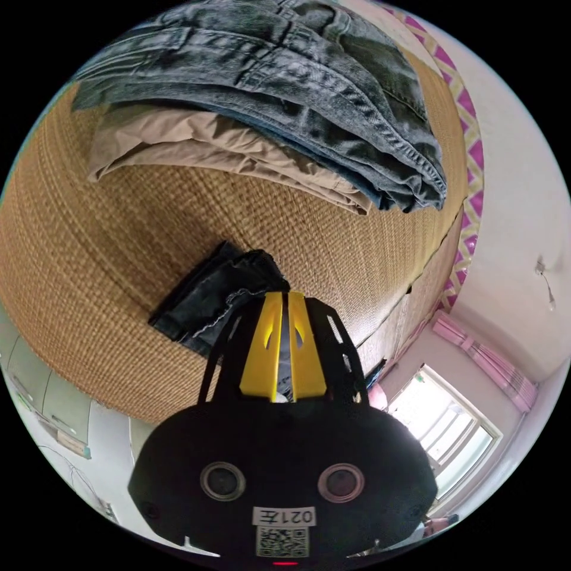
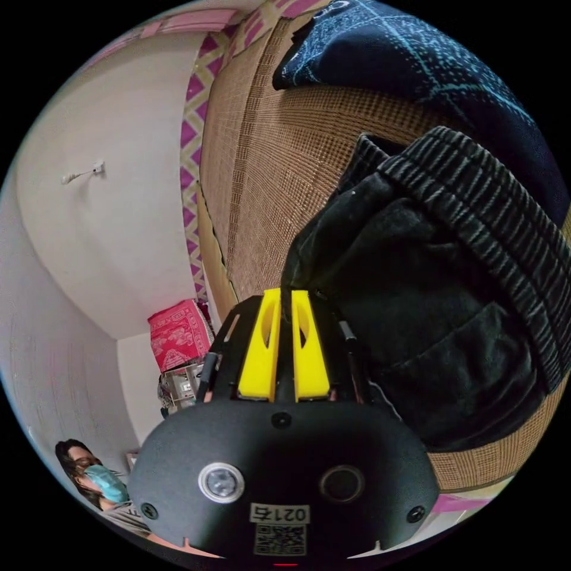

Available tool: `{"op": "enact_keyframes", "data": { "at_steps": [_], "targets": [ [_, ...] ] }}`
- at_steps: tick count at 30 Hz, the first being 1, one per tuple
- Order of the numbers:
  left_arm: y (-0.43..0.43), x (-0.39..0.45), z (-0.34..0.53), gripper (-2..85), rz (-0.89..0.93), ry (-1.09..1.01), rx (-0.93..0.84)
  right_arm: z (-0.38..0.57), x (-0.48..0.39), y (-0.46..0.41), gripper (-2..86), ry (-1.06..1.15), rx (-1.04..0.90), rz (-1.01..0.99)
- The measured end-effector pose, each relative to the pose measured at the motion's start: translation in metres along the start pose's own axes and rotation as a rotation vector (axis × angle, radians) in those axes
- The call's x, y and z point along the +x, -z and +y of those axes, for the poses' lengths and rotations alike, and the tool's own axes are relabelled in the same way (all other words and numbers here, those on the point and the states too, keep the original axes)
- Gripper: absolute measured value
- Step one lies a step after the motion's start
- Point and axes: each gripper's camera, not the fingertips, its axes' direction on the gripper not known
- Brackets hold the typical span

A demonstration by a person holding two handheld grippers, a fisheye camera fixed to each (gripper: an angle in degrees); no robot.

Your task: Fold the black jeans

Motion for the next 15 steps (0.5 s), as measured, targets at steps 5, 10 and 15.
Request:
{"op": "enact_keyframes", "data": {
  "at_steps": [5, 10, 15],
  "targets": [
    [-0.006, -0.010, -0.024, 1.2, -0.060, -0.029, 0.049, -0.023, -0.002, 0.011, 6.5, 0.009, -0.022, -0.073],
    [0.011, -0.071, -0.008, 5.9, -0.032, -0.085, 0.110, -0.029, -0.019, 0.049, 6.5, 0.125, -0.025, -0.118],
    [-0.014, -0.135, 0.044, 9.3, 0.077, -0.078, 0.111, -0.004, -0.027, 0.063, 4.9, 0.209, -0.097, -0.238]
  ]
}}
